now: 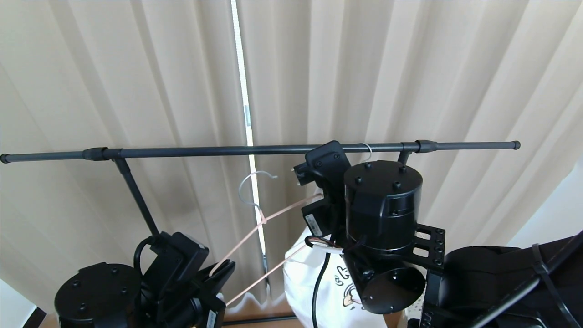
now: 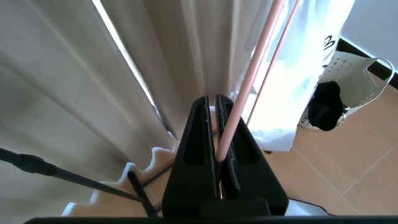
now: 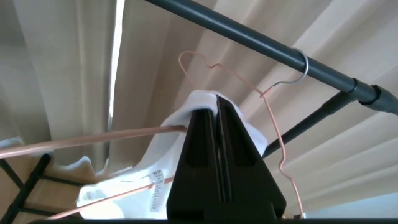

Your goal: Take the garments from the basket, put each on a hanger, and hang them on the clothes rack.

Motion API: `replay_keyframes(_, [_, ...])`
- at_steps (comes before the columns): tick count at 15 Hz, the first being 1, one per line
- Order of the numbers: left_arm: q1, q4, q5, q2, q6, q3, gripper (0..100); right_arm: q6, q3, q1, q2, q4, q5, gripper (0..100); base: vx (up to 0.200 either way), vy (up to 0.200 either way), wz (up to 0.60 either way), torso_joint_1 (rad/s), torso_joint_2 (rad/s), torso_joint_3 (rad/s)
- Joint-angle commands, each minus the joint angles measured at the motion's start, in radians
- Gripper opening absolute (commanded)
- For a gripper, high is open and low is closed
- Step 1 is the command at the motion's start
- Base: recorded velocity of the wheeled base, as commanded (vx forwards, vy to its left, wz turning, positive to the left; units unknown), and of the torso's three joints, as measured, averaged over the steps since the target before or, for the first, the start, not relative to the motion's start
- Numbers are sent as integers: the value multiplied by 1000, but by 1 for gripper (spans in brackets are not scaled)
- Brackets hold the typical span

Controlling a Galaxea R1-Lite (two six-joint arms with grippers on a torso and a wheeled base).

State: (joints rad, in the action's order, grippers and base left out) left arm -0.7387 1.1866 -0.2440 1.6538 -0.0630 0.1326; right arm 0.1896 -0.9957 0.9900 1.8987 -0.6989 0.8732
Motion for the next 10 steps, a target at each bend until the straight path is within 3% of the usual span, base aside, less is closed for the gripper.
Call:
replay_keyframes(1, [-4, 1, 0, 1, 0, -2, 0, -22, -4, 22, -1, -1, 1, 0, 0, 0, 0, 0, 0, 0])
replay_keyframes(10, [-14, 47, 0, 18, 0, -11, 0, -177, -67, 130, 3, -1, -10, 0, 0, 0, 0, 0, 0, 0])
